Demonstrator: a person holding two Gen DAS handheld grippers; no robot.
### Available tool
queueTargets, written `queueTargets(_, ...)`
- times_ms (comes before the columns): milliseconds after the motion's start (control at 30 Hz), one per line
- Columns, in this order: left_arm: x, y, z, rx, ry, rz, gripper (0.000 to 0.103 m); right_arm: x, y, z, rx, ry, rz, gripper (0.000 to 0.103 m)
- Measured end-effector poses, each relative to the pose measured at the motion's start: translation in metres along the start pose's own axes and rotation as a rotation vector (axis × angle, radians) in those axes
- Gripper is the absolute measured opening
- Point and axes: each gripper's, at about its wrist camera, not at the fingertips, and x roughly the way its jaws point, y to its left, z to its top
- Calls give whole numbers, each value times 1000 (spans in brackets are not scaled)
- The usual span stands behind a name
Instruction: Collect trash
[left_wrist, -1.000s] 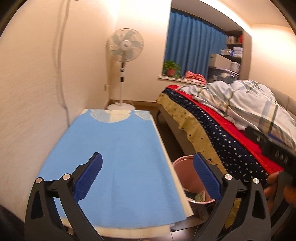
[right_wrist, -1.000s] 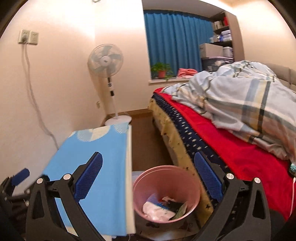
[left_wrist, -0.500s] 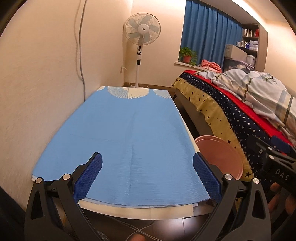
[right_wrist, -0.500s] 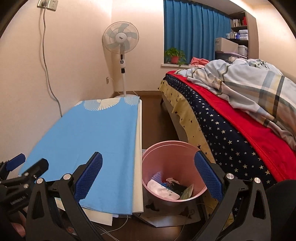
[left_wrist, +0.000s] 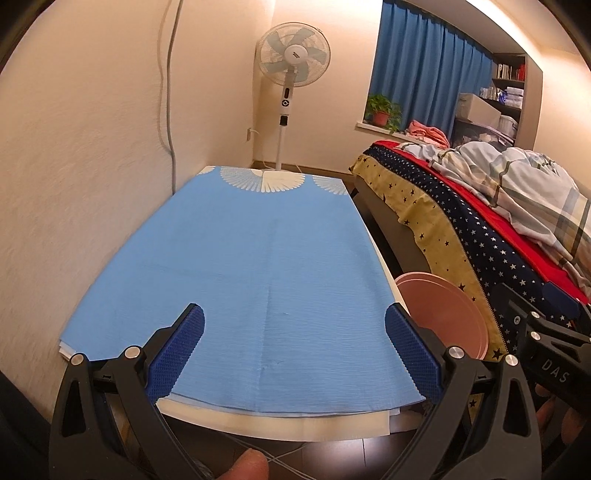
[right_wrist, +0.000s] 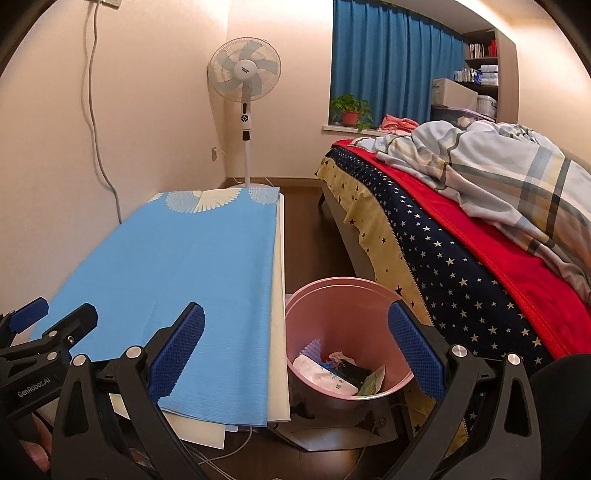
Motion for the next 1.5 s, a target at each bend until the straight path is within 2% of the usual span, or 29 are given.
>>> queueTargets(1500, 0, -1, 2, -4, 0, 10, 95, -2, 2, -1, -12, -5, -5, 98)
